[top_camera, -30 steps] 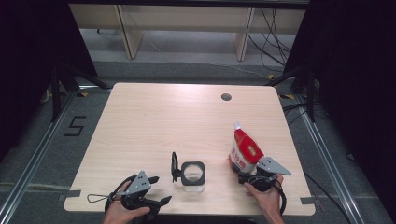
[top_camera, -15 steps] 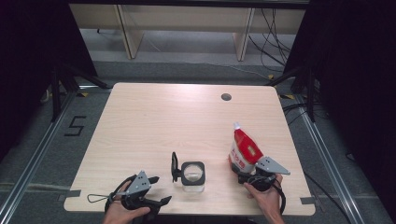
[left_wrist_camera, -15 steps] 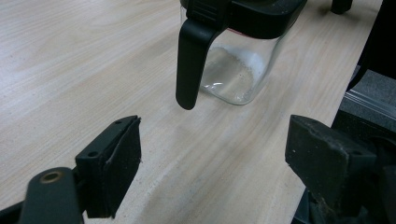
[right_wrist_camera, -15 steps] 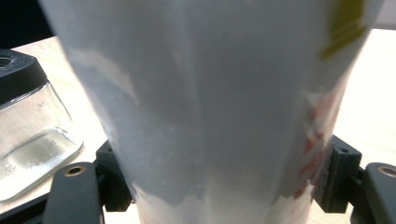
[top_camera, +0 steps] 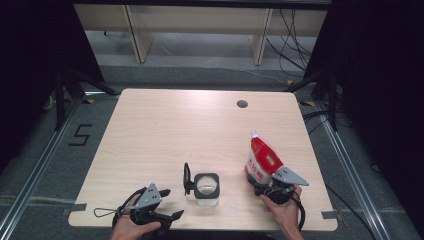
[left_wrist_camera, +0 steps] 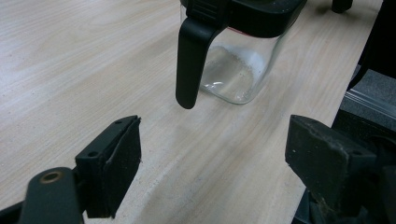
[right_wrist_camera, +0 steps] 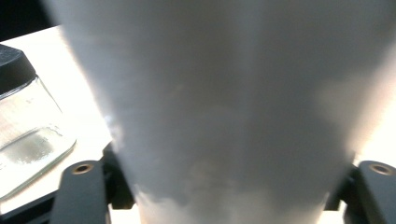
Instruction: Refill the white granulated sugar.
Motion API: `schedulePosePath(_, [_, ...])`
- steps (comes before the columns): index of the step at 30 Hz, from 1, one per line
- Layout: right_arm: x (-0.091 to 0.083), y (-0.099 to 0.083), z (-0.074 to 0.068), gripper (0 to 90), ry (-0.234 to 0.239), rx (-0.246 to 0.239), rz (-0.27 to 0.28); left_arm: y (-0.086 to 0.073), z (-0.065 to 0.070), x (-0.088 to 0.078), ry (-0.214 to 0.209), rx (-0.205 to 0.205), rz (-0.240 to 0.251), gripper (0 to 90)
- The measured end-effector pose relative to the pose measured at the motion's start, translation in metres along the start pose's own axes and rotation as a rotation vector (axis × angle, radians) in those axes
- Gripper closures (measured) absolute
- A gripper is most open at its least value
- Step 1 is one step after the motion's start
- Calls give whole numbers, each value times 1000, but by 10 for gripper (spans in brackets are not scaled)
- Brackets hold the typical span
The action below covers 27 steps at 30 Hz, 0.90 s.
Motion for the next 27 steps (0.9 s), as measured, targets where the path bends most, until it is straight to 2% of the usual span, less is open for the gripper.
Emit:
schedulePosePath(1, [0, 0, 0, 317, -3, -2, -1, 0, -1, 0, -2, 17, -1, 178])
schedulePosePath(2, [0, 0, -1, 320, -4, 8, -3, 0, -1, 0, -2, 14, 0, 179])
schedulePosePath(4, [0, 0, 1, 328, 2, -5, 1, 0, -1, 0, -2, 17, 0, 178])
schedulePosePath(6, [-1, 1, 2, 339, 8, -22, -6, 0, 0, 0, 0, -12, 4, 179])
schedulePosePath(8, [-1, 2, 2, 345, 17, -28, -12, 1, -2, -1, -2, 18, 7, 178])
schedulePosePath(9, [-3, 3, 1, 348, 11, -22, -18, 1, -1, 0, 2, 8, 17, 179])
schedulePosePath(10, [-4, 3, -2, 350, 1, 10, -12, 1, -1, 0, -1, 6, 17, 179])
schedulePosePath(11, [-3, 3, -1, 352, -1, -14, -10, 1, 1, 0, 4, -12, 18, 179])
schedulePosePath(12, [-3, 3, -1, 352, -1, -14, -10, 1, 1, 0, 4, -12, 18, 179])
schedulePosePath(13, [-3, 4, 0, 355, 5, -48, -8, 1, 0, -1, 0, -3, 17, 179])
schedulePosePath(14, [-3, 3, -4, 357, -6, -32, -5, 1, 0, -1, 2, 2, 14, 179])
schedulePosePath(15, [-4, 4, -2, 358, -2, -73, -10, 1, 0, -1, -1, -1, 17, 178])
schedulePosePath(17, [-5, 5, -5, 360, -1, -86, -22, 1, 1, -1, -2, -27, 26, 179])
schedulePosePath(18, [-5, 5, -6, 361, 11, -97, -19, 1, 0, -2, 8, -10, 15, 179])
schedulePosePath(20, [-8, 5, -10, 362, -16, -108, -26, 1, 0, -3, 2, -14, 10, 179])
schedulePosePath(21, [-8, 7, -9, 363, -10, -155, -19, 1, 0, -3, 2, -13, 14, 179])
schedulePosePath(22, [-9, 7, -11, 364, -7, -165, -20, 1, 0, -3, 4, -15, 15, 179])
schedulePosePath(23, [-11, 6, -14, 364, -17, -153, -30, 1, 0, -3, 2, -14, 13, 178])
schedulePosePath(24, [-11, 7, -14, 365, -12, -187, -28, 1, 0, -3, 2, -12, 11, 178])
schedulePosePath(27, [-14, 7, -19, 367, -3, -207, -27, 1, 0, -3, 1, -18, 17, 179])
Point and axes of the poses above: each handheld gripper's, and its own axes: x roughly forward along the jaws, y roughly out of its top, z roughly to its right, the point moved 1 cm from there along x, roughly forward along the jaws, and after that the axes turned 5 degrees about x, right-handed, at the moved point
